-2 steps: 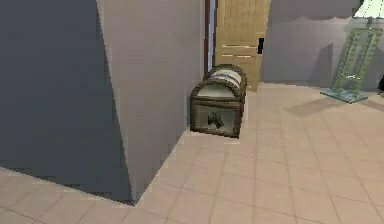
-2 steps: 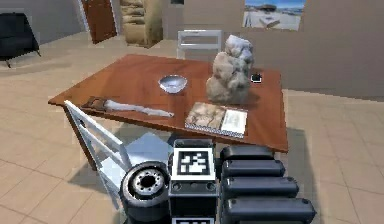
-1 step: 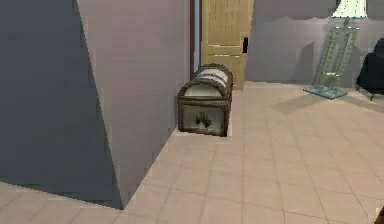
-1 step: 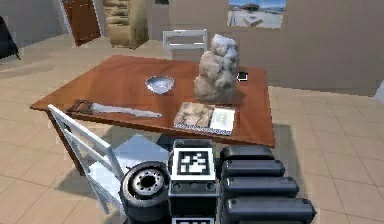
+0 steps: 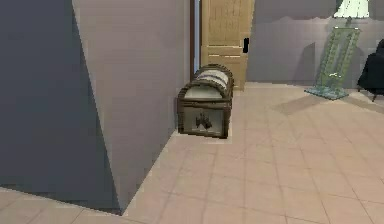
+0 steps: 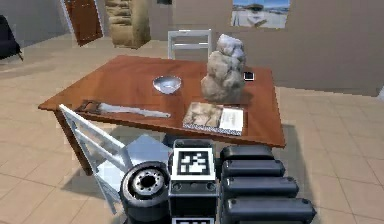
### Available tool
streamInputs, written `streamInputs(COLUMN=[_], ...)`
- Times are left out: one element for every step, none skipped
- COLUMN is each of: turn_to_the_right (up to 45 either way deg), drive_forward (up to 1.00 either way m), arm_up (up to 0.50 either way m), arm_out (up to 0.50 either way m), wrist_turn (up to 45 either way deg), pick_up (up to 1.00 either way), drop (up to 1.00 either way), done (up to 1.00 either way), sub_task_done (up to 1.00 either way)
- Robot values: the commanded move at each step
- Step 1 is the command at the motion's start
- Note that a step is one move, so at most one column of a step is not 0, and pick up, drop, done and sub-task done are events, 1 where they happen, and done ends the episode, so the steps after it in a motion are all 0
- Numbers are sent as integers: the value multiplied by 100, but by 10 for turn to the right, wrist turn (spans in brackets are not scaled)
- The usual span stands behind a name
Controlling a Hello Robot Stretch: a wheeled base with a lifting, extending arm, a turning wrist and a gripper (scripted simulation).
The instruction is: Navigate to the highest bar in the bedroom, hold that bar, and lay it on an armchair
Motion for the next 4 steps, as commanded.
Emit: streamInputs(turn_to_the_right=[120,0,270,0], drive_forward=[0,55,0,90], arm_up=[0,0,0,0], arm_out=[0,0,0,0], wrist_turn=[0,0,0,0], pick_up=[0,0,0,0], drop=[0,0,0,0], done=[0,0,0,0], sub_task_done=[0,0,0,0])
